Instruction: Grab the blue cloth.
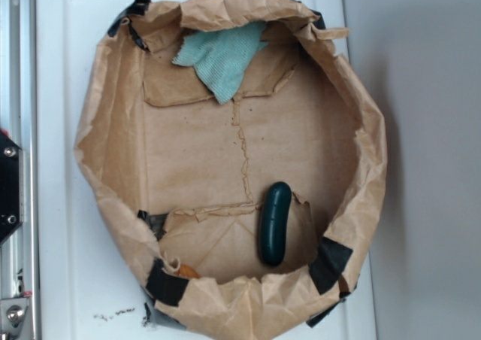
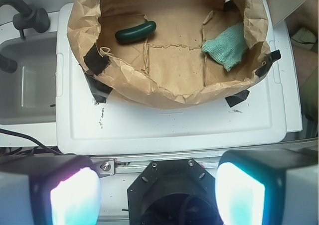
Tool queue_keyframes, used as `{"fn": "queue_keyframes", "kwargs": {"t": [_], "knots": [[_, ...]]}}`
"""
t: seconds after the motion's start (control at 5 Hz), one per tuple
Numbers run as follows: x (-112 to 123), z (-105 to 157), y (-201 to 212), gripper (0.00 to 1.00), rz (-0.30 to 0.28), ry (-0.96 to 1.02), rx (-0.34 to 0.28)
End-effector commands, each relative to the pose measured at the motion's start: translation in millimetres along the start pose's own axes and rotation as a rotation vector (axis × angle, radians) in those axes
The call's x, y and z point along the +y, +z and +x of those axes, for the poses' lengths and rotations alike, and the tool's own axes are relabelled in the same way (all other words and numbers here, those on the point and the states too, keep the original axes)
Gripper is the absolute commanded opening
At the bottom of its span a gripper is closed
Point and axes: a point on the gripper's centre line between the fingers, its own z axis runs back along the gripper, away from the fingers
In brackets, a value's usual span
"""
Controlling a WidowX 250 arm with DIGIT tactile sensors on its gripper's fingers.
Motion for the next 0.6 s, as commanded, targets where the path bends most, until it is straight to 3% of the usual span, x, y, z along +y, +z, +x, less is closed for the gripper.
{"fn": "queue_keyframes", "kwargs": {"t": [0.0,0.2,0.4], "knots": [[0,0,0,1.00,0.000,0.000,0.000],[-19,23,-24,1.00,0.014,0.056,0.032],[-29,48,-43,1.00,0.035,0.089,0.011]]}}
